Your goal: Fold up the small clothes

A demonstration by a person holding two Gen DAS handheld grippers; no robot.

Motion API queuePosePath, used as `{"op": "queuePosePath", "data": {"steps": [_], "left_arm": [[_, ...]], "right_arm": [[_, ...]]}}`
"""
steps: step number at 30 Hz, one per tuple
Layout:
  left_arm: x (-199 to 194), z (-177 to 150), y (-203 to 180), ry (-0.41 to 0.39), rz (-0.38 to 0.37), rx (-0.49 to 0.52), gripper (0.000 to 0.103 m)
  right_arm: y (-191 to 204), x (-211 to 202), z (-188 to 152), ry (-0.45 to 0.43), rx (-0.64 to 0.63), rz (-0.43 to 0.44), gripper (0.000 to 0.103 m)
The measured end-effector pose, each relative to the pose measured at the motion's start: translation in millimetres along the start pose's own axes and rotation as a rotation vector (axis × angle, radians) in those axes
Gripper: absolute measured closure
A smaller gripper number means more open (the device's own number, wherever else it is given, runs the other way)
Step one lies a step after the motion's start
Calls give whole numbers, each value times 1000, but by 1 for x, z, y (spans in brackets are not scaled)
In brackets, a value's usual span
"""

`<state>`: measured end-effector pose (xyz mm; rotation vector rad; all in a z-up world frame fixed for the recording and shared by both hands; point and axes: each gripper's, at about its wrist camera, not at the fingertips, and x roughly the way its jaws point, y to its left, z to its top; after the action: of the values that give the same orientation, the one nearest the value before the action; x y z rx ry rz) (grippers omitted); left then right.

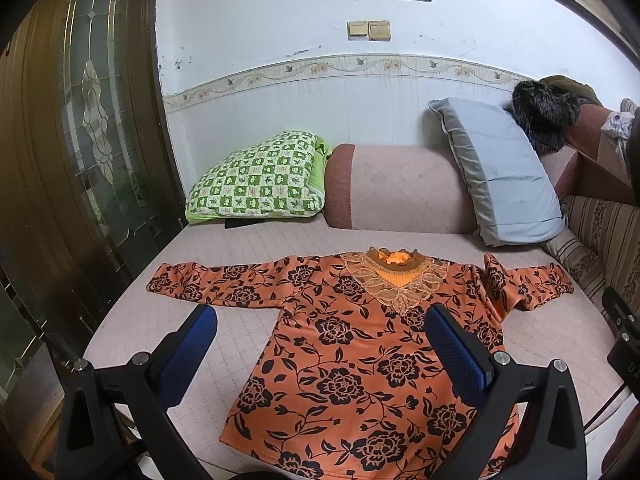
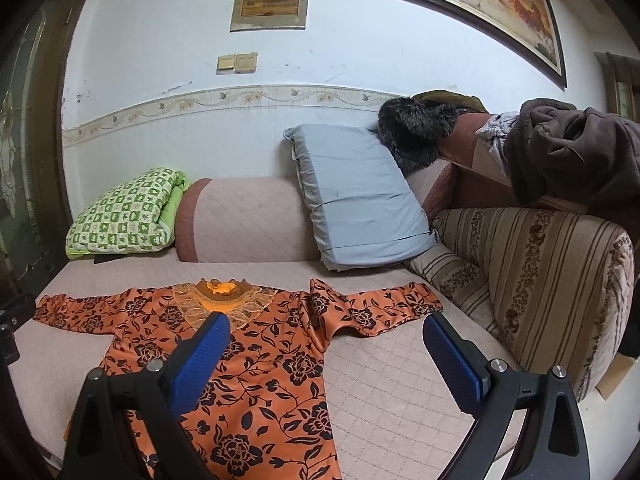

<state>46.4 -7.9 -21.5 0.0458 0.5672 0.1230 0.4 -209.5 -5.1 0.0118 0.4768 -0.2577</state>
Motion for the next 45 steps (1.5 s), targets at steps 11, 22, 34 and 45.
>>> {"op": "queuePosePath", "data": {"steps": [11, 22, 34, 45], "left_arm": [[-4, -1, 1, -5, 2, -2, 0], [-1, 6, -1, -8, 7, 5, 0], [53, 18, -17, 9, -13, 8, 0], [174, 25, -49, 56, -24, -33, 0]], "right_arm": [[8, -8, -1, -14, -25, 5, 4], [6, -7, 3, -19, -26, 12, 4], [5, 42, 2, 33, -26, -20, 4], [-67, 171, -17, 165, 134, -52, 4]]}}
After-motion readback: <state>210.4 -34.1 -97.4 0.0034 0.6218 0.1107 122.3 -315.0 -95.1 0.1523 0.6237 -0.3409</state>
